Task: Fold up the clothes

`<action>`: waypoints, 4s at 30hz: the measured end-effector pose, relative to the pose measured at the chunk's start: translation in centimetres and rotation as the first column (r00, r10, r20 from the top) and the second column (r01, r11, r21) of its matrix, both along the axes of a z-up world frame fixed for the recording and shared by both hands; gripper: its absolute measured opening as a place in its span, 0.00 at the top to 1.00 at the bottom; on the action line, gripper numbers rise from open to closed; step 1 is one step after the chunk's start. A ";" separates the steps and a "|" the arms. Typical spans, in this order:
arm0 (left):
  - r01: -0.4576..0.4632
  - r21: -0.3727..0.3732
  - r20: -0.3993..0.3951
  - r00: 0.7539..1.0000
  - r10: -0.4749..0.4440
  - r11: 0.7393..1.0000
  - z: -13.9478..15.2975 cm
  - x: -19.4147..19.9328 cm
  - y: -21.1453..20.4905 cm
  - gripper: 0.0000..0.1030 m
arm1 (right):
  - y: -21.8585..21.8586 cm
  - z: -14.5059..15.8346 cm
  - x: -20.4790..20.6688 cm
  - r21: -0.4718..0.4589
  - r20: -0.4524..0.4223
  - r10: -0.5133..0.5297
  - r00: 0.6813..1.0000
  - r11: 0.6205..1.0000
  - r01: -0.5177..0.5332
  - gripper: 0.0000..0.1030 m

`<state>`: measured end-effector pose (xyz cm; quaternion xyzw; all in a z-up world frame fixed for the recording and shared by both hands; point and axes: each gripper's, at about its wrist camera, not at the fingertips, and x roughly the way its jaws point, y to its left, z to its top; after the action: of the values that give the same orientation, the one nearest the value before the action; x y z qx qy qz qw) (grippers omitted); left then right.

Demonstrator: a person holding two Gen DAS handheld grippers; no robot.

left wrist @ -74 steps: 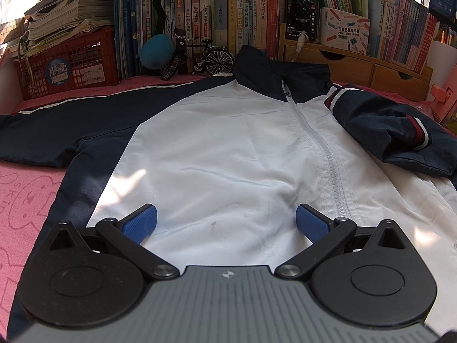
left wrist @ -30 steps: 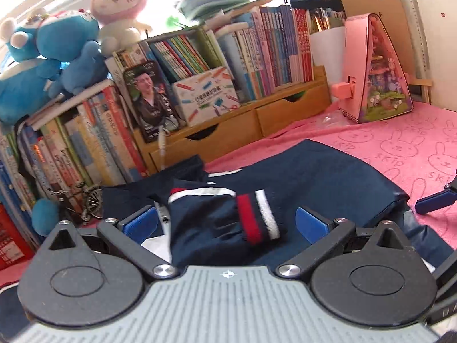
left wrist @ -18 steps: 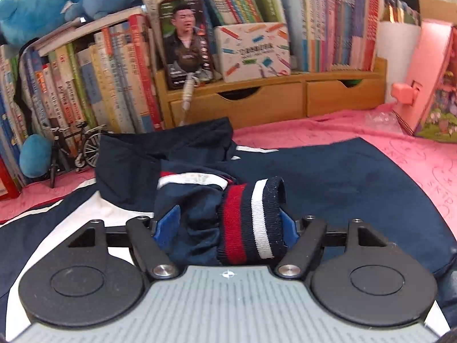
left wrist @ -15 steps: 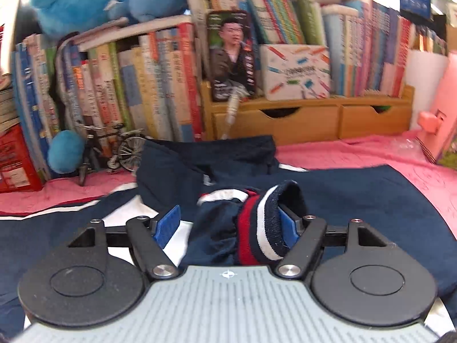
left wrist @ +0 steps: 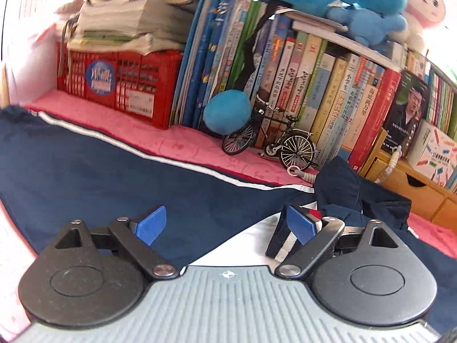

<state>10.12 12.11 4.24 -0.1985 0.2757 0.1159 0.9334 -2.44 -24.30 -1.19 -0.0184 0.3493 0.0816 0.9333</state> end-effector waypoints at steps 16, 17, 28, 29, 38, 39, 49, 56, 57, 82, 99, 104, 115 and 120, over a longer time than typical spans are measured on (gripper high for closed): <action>0.074 0.040 -0.031 0.997 -0.073 0.996 -3.4 3.1 -6.5 0.00 | 0.0 -0.1 0.0 0.000 0.000 0.000 1.000 1.000 0.000 0.00; 0.082 0.043 -0.030 0.996 -0.080 0.996 -3.3 3.2 -6.7 0.05 | 0.0 -0.1 0.0 0.001 0.000 0.000 1.000 1.000 0.000 0.00; 0.120 0.308 0.088 0.984 -0.154 0.944 -0.6 -1.5 -7.5 0.46 | 0.0 -0.2 0.1 0.001 0.000 0.000 1.000 1.000 0.000 0.00; 0.120 0.320 0.099 0.982 -0.159 0.940 -0.3 -2.0 -7.3 0.46 | 0.0 -0.2 0.1 0.000 0.000 0.000 1.000 1.000 0.000 0.00; 0.144 0.278 -0.018 0.989 -0.145 0.950 -1.6 -3.0 -3.9 0.40 | -1.0 0.3 -0.5 -0.088 0.075 -0.147 0.986 0.984 0.153 0.00; 0.148 0.255 -0.041 0.989 -0.142 0.956 -1.9 -2.9 -3.5 0.37 | -1.6 0.5 -0.6 -0.126 0.113 -0.207 0.972 0.967 0.221 0.00; 0.229 0.284 -0.170 0.968 -0.185 0.931 -3.5 -2.0 -4.3 0.06 | 4.0 0.4 -0.8 -0.410 0.246 0.041 0.968 0.910 0.066 0.00; 0.259 0.262 -0.183 0.959 -0.215 0.930 -3.7 -1.7 -4.1 0.00 | 1.1 1.0 3.1 -0.396 0.287 -0.139 0.948 0.884 0.249 0.00; 0.269 0.265 -0.185 0.957 -0.224 0.926 -3.7 -1.7 -4.2 0.00 | -0.6 1.2 3.4 -0.359 0.280 -0.177 0.944 0.892 0.274 0.00; 0.252 0.259 -0.191 0.960 -0.206 0.932 -3.9 -0.1 -1.8 0.00 | 1.0 0.2 1.7 -0.457 0.240 0.015 0.971 0.884 0.100 0.02; 0.315 0.255 -0.190 0.943 -0.271 0.914 -3.7 0.0 -2.5 0.00 | 1.8 1.7 1.8 -0.579 0.180 0.039 0.983 0.812 0.074 0.01; 0.315 0.254 -0.191 0.943 -0.272 0.914 -3.7 0.0 -2.4 0.00 | 3.9 6.8 0.3 -0.174 0.118 0.191 0.974 0.970 -0.169 0.00; 0.315 0.253 -0.192 0.943 -0.272 0.915 -3.7 0.0 -2.4 0.00 | 12.1 3.9 10.1 0.022 0.015 0.073 0.997 0.997 -0.074 0.00; 0.317 0.252 -0.192 0.942 -0.274 0.914 -3.7 0.0 -2.4 0.00 | 5.5 0.8 10.3 -0.134 0.040 -0.150 0.988 0.979 0.154 0.01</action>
<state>10.14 9.75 0.56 -0.0113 0.3540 0.0257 0.9348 7.89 -18.83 -0.42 -0.0566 0.3404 -0.0142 0.9385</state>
